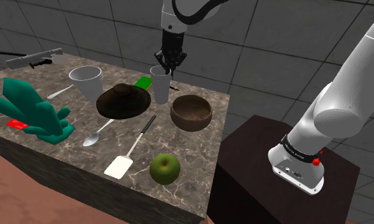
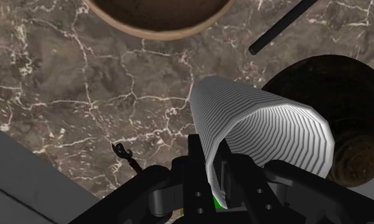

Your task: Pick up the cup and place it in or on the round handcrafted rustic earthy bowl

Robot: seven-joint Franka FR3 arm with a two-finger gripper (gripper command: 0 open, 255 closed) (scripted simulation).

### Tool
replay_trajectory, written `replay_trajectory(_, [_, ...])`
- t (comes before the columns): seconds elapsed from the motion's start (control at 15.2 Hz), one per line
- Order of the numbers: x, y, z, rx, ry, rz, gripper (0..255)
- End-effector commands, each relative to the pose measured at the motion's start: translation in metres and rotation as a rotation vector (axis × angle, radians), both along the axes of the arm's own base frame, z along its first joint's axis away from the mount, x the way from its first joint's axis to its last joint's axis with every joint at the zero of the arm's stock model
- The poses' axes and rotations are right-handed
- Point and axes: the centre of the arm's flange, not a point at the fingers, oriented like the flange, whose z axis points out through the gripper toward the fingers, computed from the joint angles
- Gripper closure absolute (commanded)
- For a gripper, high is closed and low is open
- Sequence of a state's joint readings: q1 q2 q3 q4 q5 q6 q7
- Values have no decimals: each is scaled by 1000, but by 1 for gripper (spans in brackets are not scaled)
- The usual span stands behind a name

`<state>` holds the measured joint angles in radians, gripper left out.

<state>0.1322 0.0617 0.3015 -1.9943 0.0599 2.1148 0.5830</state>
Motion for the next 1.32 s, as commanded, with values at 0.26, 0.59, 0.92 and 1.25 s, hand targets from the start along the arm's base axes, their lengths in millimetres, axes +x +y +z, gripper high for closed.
replay_trajectory(0.26, [-1, 0, 33, 0, 0, 0, 255])
replay_trajectory(0.59, [-1, 0, 59, 0, 0, 0, 255])
replay_trajectory(0.92, [-1, 0, 85, 0, 0, 0, 255])
replay_trajectory(1.25, [-1, 0, 112, 0, 0, 0, 255])
